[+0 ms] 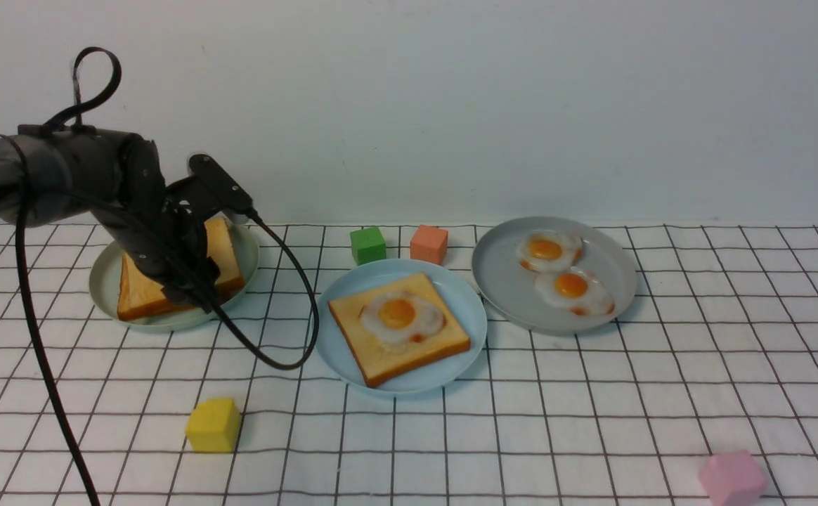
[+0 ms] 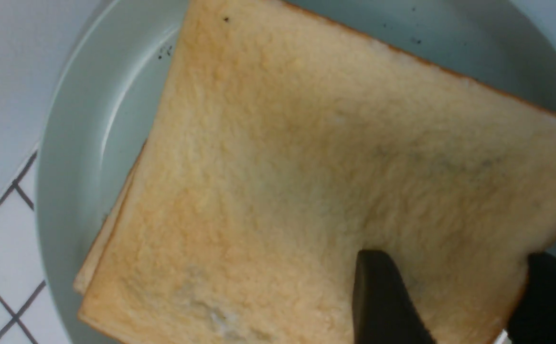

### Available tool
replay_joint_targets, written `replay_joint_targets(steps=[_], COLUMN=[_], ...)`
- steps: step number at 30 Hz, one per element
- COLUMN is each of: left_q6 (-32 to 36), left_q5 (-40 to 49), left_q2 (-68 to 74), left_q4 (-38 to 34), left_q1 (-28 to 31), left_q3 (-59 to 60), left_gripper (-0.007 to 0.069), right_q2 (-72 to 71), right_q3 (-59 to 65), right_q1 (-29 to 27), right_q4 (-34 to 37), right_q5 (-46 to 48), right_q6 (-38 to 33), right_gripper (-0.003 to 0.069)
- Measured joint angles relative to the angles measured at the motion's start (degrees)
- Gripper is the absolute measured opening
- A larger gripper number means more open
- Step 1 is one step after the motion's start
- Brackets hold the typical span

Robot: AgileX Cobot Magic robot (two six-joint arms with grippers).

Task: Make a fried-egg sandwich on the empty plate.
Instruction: Use the left arm to grab a slice of bread, then use the left arm to place a slice of bread on the fried egg in the middle

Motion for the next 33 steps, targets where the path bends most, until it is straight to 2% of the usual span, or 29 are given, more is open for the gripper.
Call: replay_joint_targets(steps=[3, 4, 5, 7, 8, 10, 19, 23, 27, 30, 33], left_q6=[0.0, 0.0, 0.1, 0.2, 0.2, 0.4, -0.3, -4.8, -9.7, -10.3, -10.3], left_q5=[-0.3, -0.3, -0.4, -0.4, 0.0, 0.4, 5.0, 6.3, 7.1, 7.3, 6.6], left_q2=[0.2, 0.2, 0.2, 0.2, 0.2, -0.3, -6.9, -11.5, -13.8, -13.1, -11.6], left_q4=[0.1, 0.1, 0.3, 0.5, 0.9, 1.5, 1.3, -0.8, -4.0, -4.5, -3.4], left_q1=[-0.1, -0.1, -0.2, -0.3, -0.6, -1.0, -2.4, -4.9, -13.6, -20.7, -25.3], left_q3=[-0.2, -0.2, -0.2, -0.3, -0.4, -0.4, 0.1, 0.1, 0.1, 0.1, 0.1], left_gripper=[0.0239, 0.0232, 0.0171, 0.0137, 0.0085, 0.0048, 0.0039, 0.0037, 0.0037, 0.0037, 0.0036], right_q2=[0.0, 0.0, 0.0, 0.0, 0.0, 0.0, 0.0, 0.0, -0.9, -2.0, -2.9], right_q3=[0.0, 0.0, 0.0, 0.1, 0.1, 0.1, 0.1, 0.1, 0.1, 0.1, 0.1], right_q1=[0.0, 0.0, 0.0, 0.0, 0.0, 0.0, 0.0, 0.0, 0.0, 0.0, 0.0], right_q4=[0.0, 0.0, 0.0, 0.1, 0.3, 0.6, 1.0, -0.6, -3.2, -3.8, -3.9], right_q5=[0.0, 0.0, 0.0, 0.0, 0.0, 0.0, 0.2, 0.8, 2.5, 3.6, 4.3], right_q6=[0.0, 0.0, 0.0, 0.0, 0.0, 0.0, 0.0, 0.0, 0.1, 0.1, 0.1], right_gripper=[0.0017, 0.0018, 0.0019, 0.0019, 0.002, 0.002, 0.0023, 0.0024, 0.0028, 0.003, 0.0031])
